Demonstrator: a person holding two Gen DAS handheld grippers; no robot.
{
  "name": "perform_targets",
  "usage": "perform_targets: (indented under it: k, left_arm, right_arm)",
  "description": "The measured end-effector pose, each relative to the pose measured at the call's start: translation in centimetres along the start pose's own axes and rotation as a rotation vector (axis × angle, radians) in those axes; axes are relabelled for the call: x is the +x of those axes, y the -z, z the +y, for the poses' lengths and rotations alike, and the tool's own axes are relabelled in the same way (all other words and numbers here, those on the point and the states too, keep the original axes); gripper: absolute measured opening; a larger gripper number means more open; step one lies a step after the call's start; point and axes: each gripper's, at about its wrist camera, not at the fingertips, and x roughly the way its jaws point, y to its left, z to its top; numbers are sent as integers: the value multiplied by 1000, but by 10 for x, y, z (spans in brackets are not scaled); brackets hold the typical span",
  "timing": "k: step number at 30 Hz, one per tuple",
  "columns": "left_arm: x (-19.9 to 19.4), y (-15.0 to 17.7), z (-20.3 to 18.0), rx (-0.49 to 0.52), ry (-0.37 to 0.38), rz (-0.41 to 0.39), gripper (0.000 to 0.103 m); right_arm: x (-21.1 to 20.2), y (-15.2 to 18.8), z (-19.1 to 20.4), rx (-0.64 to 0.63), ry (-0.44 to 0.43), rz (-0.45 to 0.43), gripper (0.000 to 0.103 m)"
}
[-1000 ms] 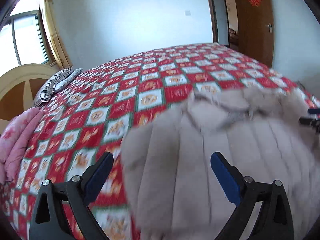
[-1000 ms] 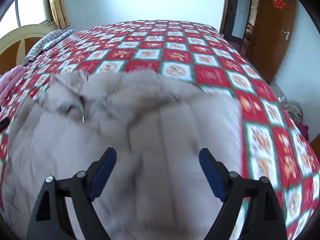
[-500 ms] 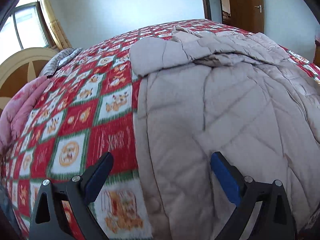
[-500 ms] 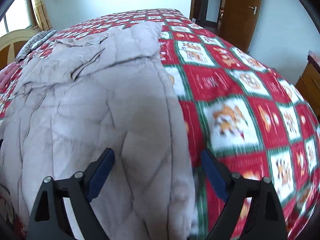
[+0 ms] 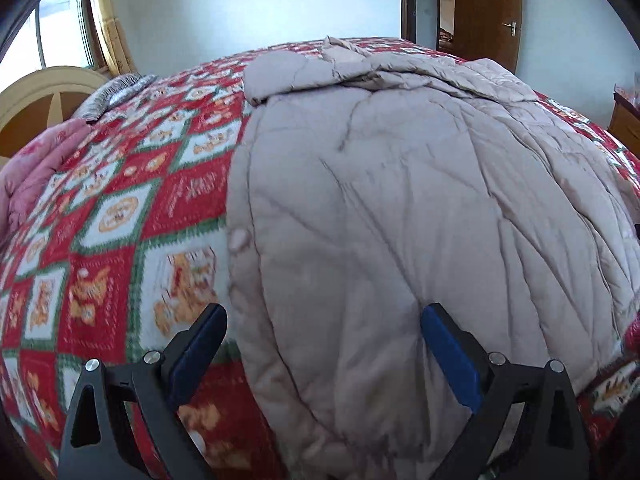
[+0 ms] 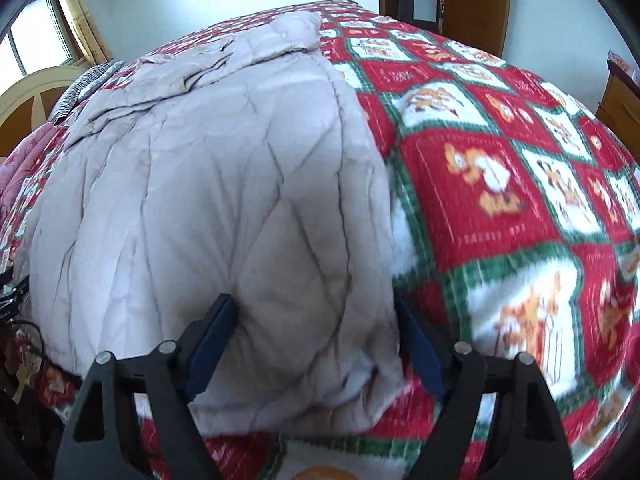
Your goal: Fold large clothes
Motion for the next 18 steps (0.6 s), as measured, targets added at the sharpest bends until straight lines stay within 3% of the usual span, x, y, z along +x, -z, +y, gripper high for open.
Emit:
perform_targets:
  k: [4, 6, 7, 8, 9, 10, 12, 18]
  left_arm:
    - [2, 10, -1, -34, 60, 13, 97]
    - [0, 10, -5, -23, 85, 7, 78]
    - [-2, 9, -7, -16, 83, 0, 74]
    - [-4, 10, -9, -7, 76, -3, 62]
    - [-5, 10, -11, 10, 67, -6, 50]
    - [-8, 9, -12, 24, 48, -6, 46]
    - [-14, 7, -10, 40, 28, 0, 27]
    - [-51, 0, -9, 79, 57, -38, 12]
  right_arm:
    - [-4, 12, 3, -8, -17, -4, 66]
    - [-2, 14, 5, -11, -29, -3, 56]
    - [-1, 15, 7, -18, -47, -11, 44]
    - [-2, 15, 9, -24, -62, -24, 31]
    - [-4, 16, 9, -23, -69, -36, 27]
    - [-6, 16, 9, -20, -79, -47, 21]
    - [-16, 15, 8, -9, -105, -81, 16]
    - [-47, 15, 7, 3, -152, -163, 13]
